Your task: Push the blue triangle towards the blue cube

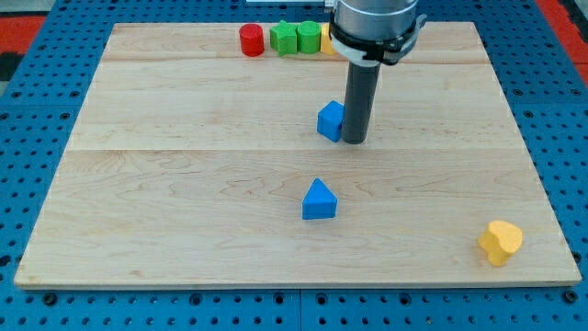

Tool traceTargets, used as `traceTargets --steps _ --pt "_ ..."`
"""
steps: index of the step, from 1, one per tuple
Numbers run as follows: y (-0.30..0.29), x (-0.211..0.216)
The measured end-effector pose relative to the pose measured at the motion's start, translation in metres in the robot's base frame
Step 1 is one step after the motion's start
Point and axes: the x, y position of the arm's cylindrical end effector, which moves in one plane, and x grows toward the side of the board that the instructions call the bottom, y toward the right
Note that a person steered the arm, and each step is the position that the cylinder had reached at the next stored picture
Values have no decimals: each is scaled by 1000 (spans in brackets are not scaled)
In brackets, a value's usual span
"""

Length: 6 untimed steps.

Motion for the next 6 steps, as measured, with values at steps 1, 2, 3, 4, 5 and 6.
traceTargets --steps 1,2,3,4,5,6 --pt "0 21" --pt "-2 31" --pt "-22 31" --pt "-61 31" --pt "-49 34" --pt "-41 16"
